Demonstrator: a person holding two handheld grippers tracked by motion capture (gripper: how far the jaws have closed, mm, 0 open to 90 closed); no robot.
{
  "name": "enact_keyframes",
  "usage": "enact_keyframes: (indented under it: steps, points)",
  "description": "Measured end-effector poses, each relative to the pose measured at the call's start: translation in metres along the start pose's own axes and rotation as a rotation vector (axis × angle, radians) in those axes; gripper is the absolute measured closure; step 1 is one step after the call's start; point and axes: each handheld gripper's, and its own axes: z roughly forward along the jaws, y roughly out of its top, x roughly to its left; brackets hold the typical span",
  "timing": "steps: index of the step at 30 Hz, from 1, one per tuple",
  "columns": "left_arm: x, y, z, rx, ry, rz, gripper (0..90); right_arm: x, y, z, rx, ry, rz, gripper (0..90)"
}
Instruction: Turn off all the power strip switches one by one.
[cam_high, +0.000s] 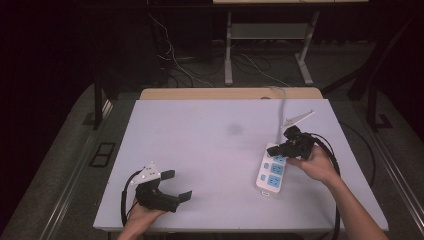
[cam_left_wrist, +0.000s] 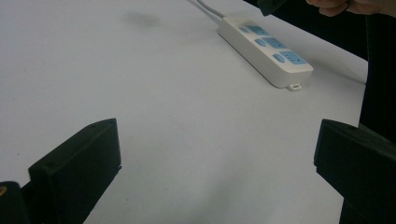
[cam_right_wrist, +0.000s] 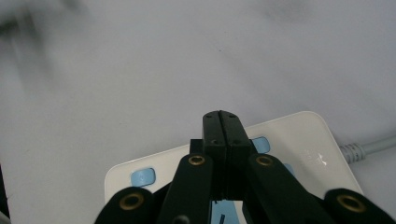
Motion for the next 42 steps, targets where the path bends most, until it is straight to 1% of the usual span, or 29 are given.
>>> enact_keyframes:
  steps: [9,11,17,22,28,31,36,42]
  points:
    - [0.000,0.000,0.000,0.000,0.000,0.000,0.0,-0.003,0.004,-0.005,-0.001,-0.010,0.001,90.0]
    - [0.000,0.000,0.000,0.000,0.000,0.000,0.0,-0.004,0.005,-0.006,0.002,-0.014,-0.008,90.0]
    - [0.000,0.000,0.000,0.001,0.000,0.002,0.0,-0.008,0.007,-0.006,0.002,-0.020,0.000,90.0]
    - [0.000,0.000,0.000,0.000,0.000,0.001,0.0,-0.014,0.006,-0.004,0.006,-0.021,0.011,90.0]
    - [0.000,0.000,-0.001,0.000,0.002,0.002,0.0,-0.021,0.005,0.000,0.004,-0.013,0.015,90.0]
    - [0.000,0.000,-0.001,-0.001,0.002,0.002,0.0,-0.023,0.005,0.002,0.009,-0.011,0.021,90.0]
    - [0.000,0.000,-0.001,0.000,0.002,0.002,0.0,-0.024,0.005,0.007,0.022,-0.005,0.015,89.9]
    - [0.000,0.000,-0.001,0.000,0.002,0.003,0.0,-0.026,0.005,0.012,0.042,-0.002,0.019,89.9]
